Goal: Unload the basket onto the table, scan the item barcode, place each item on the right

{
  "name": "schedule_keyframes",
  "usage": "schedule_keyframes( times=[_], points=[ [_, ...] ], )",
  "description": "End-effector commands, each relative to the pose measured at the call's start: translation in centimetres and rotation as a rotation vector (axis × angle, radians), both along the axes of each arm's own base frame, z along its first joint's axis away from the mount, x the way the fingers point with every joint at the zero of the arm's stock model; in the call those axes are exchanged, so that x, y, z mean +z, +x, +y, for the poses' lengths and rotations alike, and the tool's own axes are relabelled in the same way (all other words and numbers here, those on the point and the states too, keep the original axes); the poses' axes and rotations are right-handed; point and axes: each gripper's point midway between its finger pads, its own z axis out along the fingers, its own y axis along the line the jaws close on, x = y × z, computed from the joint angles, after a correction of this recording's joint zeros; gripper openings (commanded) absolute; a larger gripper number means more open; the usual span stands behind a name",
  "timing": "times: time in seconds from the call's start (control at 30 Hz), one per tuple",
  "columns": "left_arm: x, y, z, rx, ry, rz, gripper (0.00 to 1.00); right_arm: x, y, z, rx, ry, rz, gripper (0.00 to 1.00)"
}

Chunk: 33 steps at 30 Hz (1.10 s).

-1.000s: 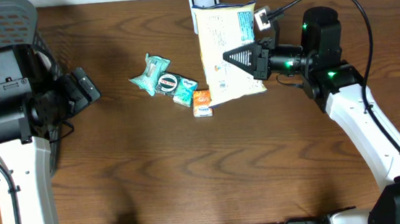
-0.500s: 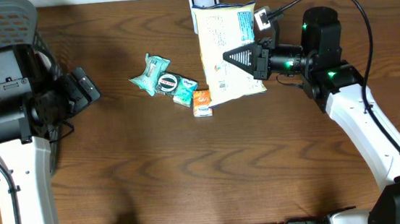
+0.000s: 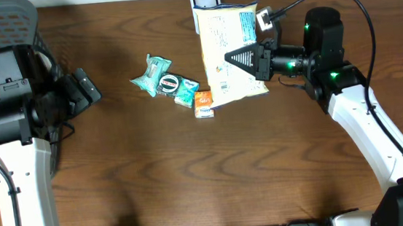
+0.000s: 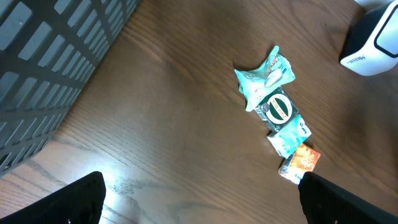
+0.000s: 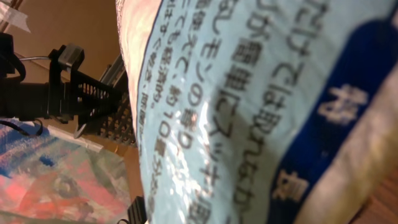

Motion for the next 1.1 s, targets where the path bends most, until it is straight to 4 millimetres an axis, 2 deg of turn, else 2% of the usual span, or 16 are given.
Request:
schedule_keyframes(
  times=[0.0, 0.2, 1.07],
  points=[
    [0.7, 0.2, 0.1, 0.003, -0.002, -0.017, 0.98, 1.0, -0.7, 0.2, 0.02, 0.016, -0.008, 0.01],
    [0.7, 0.2, 0.1, 0.002, -0.002, -0.017, 0.97, 0.3, -1.0, 0.1, 0.019, 0.007, 0.038, 0.01],
    [0.7, 0.2, 0.1, 0.002, -0.002, -0.017, 0.97, -0.4, -0.6, -0.2, -0.011, -0.019, 0.05, 0.01]
  ],
)
